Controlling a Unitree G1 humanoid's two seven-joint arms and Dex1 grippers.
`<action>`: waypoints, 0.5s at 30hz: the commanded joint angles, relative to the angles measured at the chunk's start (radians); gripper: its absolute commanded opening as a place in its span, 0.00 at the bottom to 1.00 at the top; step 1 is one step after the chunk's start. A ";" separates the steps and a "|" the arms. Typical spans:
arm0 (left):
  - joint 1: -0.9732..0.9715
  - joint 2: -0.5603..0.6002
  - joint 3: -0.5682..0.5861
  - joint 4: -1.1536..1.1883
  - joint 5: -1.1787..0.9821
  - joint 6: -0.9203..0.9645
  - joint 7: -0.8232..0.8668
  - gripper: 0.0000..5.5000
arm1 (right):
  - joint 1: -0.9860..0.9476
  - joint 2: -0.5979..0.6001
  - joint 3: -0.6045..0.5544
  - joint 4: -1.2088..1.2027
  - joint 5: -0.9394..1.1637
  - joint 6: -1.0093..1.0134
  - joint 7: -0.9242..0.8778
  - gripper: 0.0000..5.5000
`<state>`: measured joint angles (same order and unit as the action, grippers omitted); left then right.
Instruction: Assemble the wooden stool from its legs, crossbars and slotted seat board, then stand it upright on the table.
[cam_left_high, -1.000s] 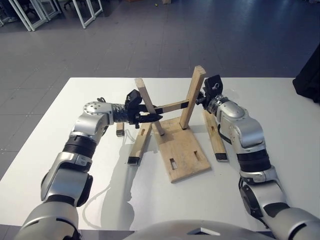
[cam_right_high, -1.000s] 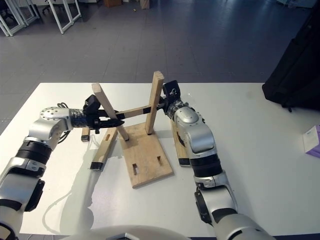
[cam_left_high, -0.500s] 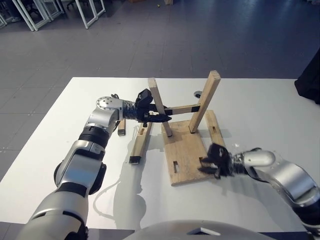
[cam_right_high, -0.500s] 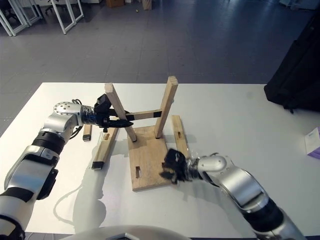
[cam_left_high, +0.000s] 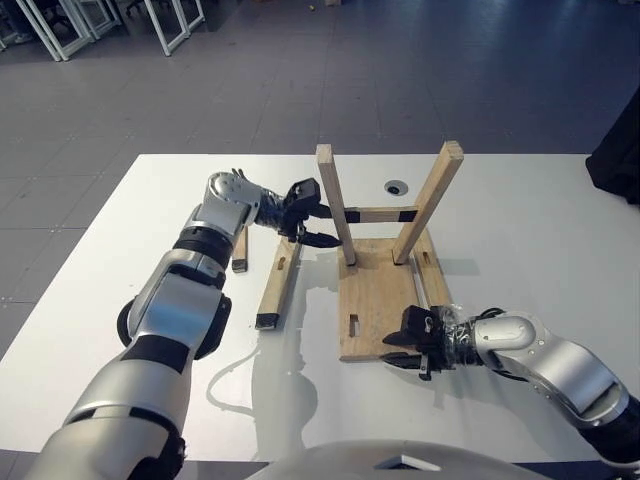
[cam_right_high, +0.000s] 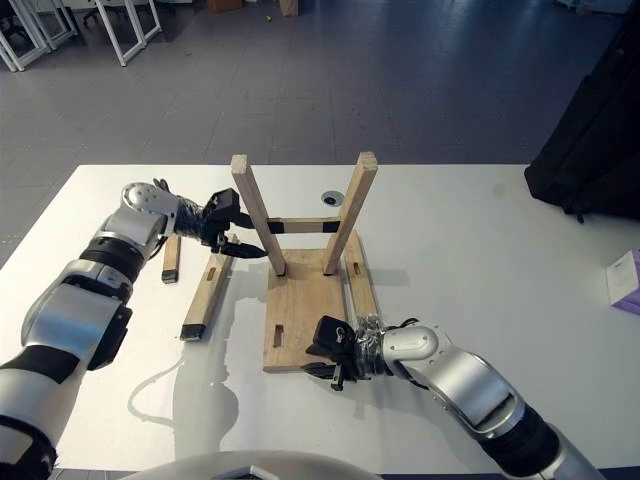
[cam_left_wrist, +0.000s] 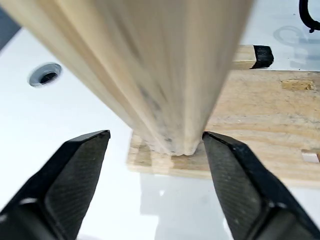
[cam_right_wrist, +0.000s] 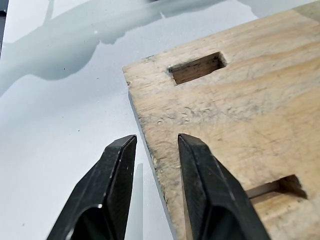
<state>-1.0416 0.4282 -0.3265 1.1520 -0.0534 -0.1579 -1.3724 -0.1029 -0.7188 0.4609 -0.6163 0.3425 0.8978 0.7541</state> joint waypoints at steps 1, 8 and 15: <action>-0.018 0.136 -0.007 -0.026 0.080 0.023 -0.089 0.72 | 0.030 0.012 0.017 0.018 -0.021 0.032 -0.044 0.27; 0.398 0.204 0.458 -0.869 -0.001 0.734 0.506 0.72 | -0.016 0.200 -0.224 -0.105 0.148 0.144 -0.163 0.27; 0.814 -0.331 0.671 -1.438 0.172 1.056 1.154 0.72 | -0.146 0.413 -0.344 -0.144 0.239 0.264 -0.332 0.27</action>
<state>-0.3868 0.3050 0.2179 -0.0650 0.0540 0.7575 -0.5152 -0.1643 -0.3828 0.1947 -0.7046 0.5227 1.0680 0.5051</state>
